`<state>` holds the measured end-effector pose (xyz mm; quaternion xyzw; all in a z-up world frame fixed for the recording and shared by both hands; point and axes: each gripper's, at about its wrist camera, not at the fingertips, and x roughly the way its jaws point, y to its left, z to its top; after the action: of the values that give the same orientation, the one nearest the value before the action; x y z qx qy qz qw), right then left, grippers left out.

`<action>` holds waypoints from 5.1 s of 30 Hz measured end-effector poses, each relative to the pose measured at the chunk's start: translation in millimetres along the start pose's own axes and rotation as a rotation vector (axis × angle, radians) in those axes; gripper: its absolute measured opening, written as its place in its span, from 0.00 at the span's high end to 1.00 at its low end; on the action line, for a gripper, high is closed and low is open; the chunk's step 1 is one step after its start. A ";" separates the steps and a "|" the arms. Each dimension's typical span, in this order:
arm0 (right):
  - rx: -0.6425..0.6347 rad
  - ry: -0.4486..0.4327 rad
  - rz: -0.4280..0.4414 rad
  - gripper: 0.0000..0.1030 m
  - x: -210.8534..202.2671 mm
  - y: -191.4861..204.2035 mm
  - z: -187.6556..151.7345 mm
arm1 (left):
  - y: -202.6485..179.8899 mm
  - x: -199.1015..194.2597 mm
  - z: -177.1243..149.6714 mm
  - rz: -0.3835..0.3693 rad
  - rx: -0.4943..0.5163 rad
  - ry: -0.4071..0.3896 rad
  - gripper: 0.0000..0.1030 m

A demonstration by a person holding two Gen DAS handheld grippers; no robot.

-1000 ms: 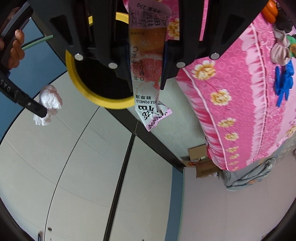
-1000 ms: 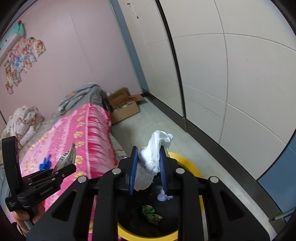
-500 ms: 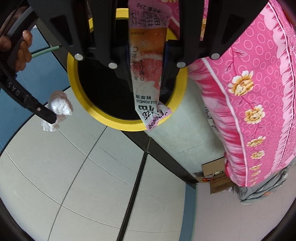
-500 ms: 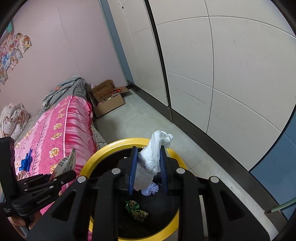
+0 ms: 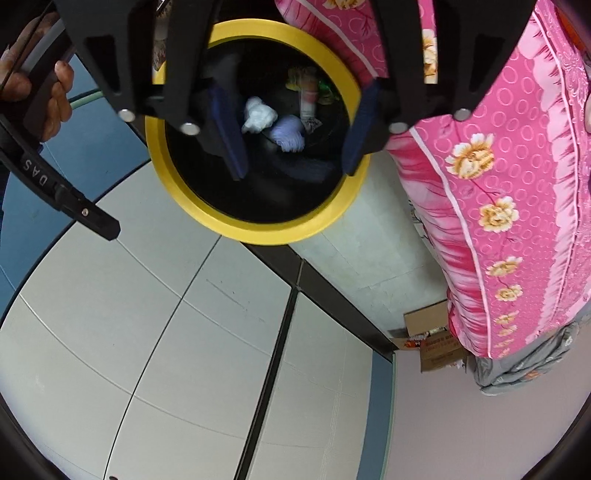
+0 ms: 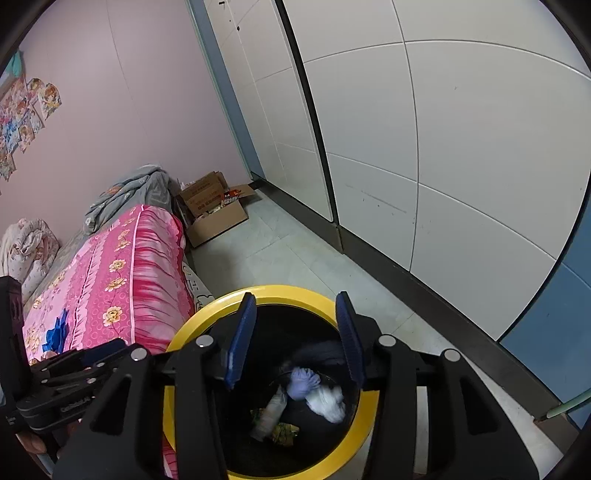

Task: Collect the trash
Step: 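Open both tools to drop the tissue and pouch into the bin, then move both tools back toward the remaining trash on the bed, then grasp the orange peel with the right tool while the left tool grasps the lavender foam net, then carry the orange peel and foam net over the yellow-rimmed bin with both tools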

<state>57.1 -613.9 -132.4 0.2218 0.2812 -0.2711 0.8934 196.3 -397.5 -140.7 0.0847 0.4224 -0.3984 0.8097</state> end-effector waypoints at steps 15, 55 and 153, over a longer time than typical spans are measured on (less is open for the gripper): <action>-0.068 -0.051 0.145 0.13 -40.6 42.1 8.7 | 44.0 -75.2 4.5 0.121 -0.047 -0.122 0.20; -0.565 0.119 0.561 0.08 -92.4 332.3 -97.2 | 252.8 -313.6 -185.0 0.489 -0.315 -0.268 0.17; -0.507 0.319 0.706 0.60 -52.0 335.2 -107.0 | 270.0 -298.1 -189.5 0.362 -0.390 -0.316 0.65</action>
<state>184.3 -283.6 -97.9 0.1175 0.3796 0.1645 0.9028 175.9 43.7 -89.7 -0.0615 0.3379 -0.1673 0.9241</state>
